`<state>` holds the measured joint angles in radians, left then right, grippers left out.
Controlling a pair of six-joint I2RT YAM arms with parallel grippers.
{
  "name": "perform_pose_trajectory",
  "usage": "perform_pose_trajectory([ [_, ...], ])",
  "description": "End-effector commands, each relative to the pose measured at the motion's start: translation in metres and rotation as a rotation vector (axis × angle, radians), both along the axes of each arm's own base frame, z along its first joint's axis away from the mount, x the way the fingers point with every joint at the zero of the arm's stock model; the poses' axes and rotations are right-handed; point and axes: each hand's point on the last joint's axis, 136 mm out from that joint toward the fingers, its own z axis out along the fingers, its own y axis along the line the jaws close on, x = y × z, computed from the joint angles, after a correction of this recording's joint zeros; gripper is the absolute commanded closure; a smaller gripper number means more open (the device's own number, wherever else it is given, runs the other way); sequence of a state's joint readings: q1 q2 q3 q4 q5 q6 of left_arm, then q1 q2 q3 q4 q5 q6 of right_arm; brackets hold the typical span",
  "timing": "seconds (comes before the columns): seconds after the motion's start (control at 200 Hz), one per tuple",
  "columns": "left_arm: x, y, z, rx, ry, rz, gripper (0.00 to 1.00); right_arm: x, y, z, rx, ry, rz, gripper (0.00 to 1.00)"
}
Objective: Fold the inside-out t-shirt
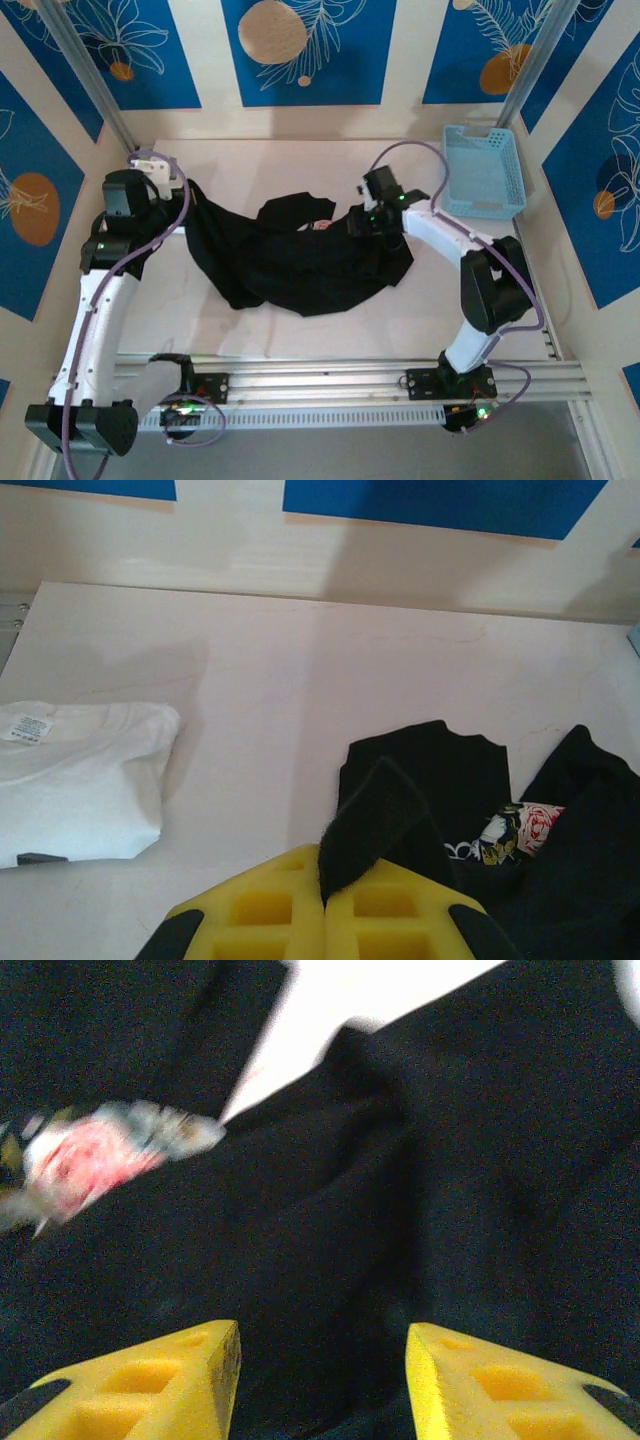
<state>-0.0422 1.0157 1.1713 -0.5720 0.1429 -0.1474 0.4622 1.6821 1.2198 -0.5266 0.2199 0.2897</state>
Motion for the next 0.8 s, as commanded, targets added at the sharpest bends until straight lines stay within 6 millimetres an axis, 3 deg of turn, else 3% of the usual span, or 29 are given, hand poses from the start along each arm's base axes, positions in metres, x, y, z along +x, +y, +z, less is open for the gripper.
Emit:
perform_pose_trajectory([
  [0.0, 0.003, -0.002, 0.005, -0.022, -0.031, -0.026, 1.00, -0.024, -0.006, -0.018, -0.118, 0.034, -0.028, 0.53],
  [0.17, 0.003, -0.004, 0.006, -0.042, -0.039, -0.037, 1.00, -0.031, -0.010, -0.040, -0.154, 0.073, -0.057, 0.54],
  [0.405, 0.004, -0.005, 0.004, -0.054, -0.038, -0.040, 1.00, -0.042, -0.022, -0.051, -0.205, 0.081, -0.080, 0.54],
  [0.525, 0.005, -0.005, 0.003, -0.056, -0.040, -0.041, 1.00, -0.043, -0.023, -0.043, -0.180, 0.053, -0.090, 0.54],
  [0.695, 0.005, -0.004, 0.004, -0.057, -0.044, -0.038, 1.00, -0.044, -0.007, -0.023, 0.025, 0.022, -0.073, 0.54],
  [0.795, 0.004, -0.004, 0.004, -0.059, -0.046, -0.039, 1.00, -0.042, -0.011, -0.019, 0.097, 0.021, -0.095, 0.56],
])
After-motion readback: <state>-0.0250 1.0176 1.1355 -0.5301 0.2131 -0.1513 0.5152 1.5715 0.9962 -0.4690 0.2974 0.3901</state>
